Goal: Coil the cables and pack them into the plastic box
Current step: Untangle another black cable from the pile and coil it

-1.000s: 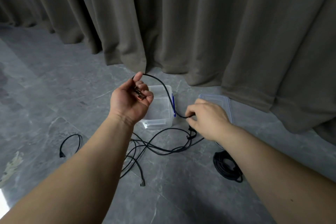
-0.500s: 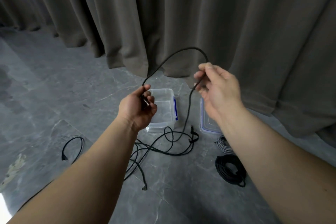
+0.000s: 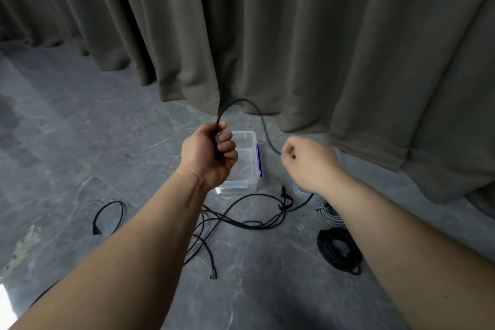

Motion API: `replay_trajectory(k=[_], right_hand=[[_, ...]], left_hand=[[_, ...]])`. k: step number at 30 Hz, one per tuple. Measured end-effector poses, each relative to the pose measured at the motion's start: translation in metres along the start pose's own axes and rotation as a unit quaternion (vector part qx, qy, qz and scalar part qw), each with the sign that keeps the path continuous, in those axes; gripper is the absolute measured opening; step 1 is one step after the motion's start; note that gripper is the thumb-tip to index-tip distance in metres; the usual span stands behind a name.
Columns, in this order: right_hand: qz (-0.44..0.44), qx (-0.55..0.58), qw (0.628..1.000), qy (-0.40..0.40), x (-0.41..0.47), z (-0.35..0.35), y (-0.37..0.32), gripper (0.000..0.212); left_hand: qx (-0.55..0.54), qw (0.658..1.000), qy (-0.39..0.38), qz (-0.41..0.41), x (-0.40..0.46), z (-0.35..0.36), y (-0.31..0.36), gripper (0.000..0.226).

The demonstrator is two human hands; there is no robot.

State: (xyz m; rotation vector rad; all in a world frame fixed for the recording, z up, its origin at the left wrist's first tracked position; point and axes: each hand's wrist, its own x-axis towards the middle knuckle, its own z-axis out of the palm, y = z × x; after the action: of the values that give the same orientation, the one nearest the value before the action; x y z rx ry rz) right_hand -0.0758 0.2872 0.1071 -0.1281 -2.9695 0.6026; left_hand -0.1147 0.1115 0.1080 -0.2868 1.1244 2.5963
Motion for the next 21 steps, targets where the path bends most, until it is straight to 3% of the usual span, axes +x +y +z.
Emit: replay_trajectory(k=[2, 7, 12, 14, 18, 21], right_hand=[[-0.024, 0.012, 0.999, -0.043, -0.003, 0.001, -0.002, 0.021], [-0.011, 0.139, 0.99, 0.033, -0.001, -0.005, -0.003, 0.027], [-0.094, 0.088, 0.98, -0.153, -0.01, -0.013, -0.006, 0.022], [-0.116, 0.106, 0.969, -0.19, -0.011, -0.016, -0.008, 0.021], [-0.117, 0.222, 0.96, -0.121, -0.005, -0.023, -0.014, 0.02], [-0.092, 0.262, 0.954, -0.109, -0.003, -0.032, -0.012, 0.026]], left_hand=[[0.028, 0.999, 0.01, 0.019, 0.0, 0.0, 0.0, 0.023], [0.177, 0.983, -0.045, 0.033, -0.008, 0.001, -0.003, 0.019], [0.206, 0.969, -0.042, 0.13, -0.009, 0.005, -0.005, 0.016], [0.257, 0.952, -0.049, 0.161, -0.007, 0.002, -0.007, 0.014], [0.362, 0.911, -0.078, 0.181, -0.008, -0.001, -0.014, 0.016], [0.362, 0.911, -0.079, 0.18, -0.008, 0.002, -0.011, 0.019]])
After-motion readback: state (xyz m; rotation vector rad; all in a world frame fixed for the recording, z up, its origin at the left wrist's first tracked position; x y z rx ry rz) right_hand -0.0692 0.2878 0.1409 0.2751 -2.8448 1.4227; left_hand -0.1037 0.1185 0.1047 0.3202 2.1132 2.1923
